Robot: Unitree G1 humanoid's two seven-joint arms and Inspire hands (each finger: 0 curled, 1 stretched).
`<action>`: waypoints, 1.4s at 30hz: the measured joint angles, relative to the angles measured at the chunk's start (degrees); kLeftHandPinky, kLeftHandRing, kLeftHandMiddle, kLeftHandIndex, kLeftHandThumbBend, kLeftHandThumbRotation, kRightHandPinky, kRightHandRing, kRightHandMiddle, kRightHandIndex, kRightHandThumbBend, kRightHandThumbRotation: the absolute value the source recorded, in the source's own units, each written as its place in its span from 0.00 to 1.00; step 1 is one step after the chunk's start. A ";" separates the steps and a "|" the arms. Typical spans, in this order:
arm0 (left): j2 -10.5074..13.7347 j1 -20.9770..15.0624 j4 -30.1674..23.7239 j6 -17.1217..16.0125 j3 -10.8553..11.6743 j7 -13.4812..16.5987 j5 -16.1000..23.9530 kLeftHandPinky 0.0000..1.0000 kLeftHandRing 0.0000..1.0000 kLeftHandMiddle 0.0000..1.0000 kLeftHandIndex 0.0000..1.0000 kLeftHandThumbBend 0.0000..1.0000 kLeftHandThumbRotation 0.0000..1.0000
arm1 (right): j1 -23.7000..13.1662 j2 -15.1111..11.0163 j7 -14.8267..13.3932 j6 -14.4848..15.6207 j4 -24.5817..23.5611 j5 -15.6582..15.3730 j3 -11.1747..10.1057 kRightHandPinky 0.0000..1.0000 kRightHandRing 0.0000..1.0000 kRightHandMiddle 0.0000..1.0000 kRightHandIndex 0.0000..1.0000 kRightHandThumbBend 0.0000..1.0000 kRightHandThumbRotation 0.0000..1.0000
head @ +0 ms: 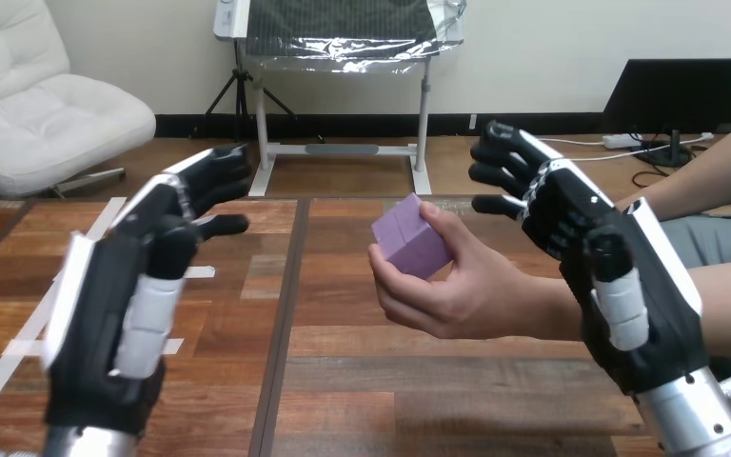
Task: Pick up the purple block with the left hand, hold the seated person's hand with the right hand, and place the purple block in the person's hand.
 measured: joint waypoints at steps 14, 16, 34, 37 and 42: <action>-1.27 3.41 -2.64 -1.47 -0.16 1.56 -0.63 0.66 0.78 0.77 0.72 0.71 1.00 | 3.51 3.32 0.02 0.18 -4.56 2.43 0.06 0.86 0.89 0.89 0.88 0.94 0.95; -1.27 3.50 -2.89 -1.54 -0.26 1.68 -0.68 0.65 0.78 0.77 0.72 0.71 1.00 | 3.77 3.64 0.06 0.18 -4.81 2.83 0.07 0.86 0.89 0.89 0.88 0.94 0.95; -1.31 3.77 -5.29 -2.57 -1.26 1.84 -2.05 0.51 0.75 0.75 0.69 0.67 0.97 | 5.84 5.93 3.13 0.17 -6.45 8.17 0.69 0.85 0.87 0.88 0.87 0.92 0.91; -1.39 3.76 -5.67 -2.67 -1.61 1.90 -2.06 0.50 0.75 0.75 0.69 0.67 0.96 | 6.34 6.35 3.42 0.17 -6.53 8.22 0.95 0.84 0.88 0.88 0.88 0.92 0.91; -1.56 3.75 -6.34 -2.72 -2.51 2.11 -2.09 0.46 0.74 0.75 0.69 0.66 0.95 | 7.39 7.12 3.96 0.44 -6.61 8.42 1.41 0.84 0.89 0.89 0.88 0.91 0.91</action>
